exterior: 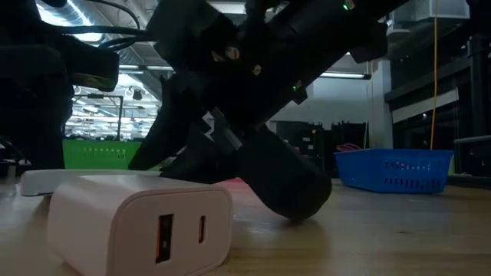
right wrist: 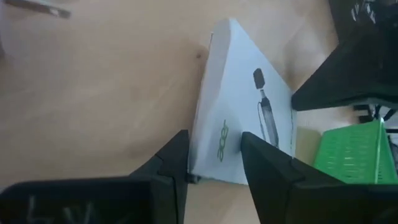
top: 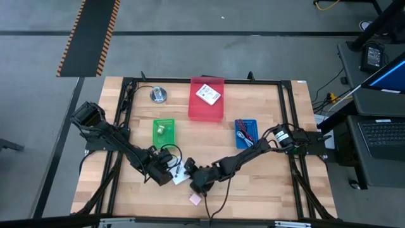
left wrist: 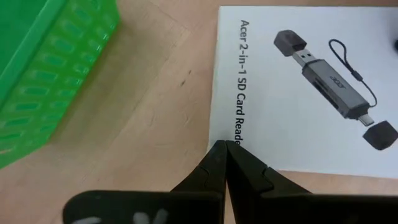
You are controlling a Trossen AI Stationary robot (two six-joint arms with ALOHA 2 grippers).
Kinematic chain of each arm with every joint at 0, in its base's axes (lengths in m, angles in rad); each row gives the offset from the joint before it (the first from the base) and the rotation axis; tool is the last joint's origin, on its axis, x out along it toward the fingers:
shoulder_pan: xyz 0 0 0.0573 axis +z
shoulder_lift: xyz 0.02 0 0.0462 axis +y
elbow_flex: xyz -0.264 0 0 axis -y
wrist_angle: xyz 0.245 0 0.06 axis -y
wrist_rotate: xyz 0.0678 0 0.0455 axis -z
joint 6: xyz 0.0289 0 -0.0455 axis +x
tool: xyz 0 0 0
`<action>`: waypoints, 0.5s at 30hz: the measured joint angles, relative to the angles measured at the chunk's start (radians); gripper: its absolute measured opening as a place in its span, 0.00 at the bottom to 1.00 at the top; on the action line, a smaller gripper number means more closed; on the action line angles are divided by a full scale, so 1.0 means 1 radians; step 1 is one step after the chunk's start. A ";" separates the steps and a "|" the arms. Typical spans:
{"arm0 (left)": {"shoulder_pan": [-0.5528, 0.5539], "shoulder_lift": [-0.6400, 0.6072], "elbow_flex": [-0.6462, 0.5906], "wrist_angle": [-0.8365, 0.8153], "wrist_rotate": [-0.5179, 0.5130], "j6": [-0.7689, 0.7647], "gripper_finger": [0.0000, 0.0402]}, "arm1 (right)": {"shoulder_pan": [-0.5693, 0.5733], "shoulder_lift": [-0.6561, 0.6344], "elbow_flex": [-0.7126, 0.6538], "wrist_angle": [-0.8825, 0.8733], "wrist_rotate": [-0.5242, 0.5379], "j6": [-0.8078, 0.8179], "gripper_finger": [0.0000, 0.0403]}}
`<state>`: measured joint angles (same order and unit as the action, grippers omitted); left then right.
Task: Pick and place items into bin
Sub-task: Put the white card reader box into the red basket
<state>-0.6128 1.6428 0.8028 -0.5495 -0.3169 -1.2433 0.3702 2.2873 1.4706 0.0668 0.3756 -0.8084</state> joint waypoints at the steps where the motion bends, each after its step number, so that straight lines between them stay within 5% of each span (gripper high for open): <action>1: 0.000 0.000 0.000 0.000 0.002 0.000 0.01 | 0.000 0.000 0.004 -0.005 0.008 -0.008 0.30; 15: -0.002 0.000 0.000 0.116 0.072 0.098 0.01 | -0.010 0.003 0.010 0.011 0.154 -0.056 0.30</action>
<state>-0.6144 1.6428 0.8032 -0.4331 -0.2451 -1.1452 0.3603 2.2898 1.4807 0.0776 0.5296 -0.8646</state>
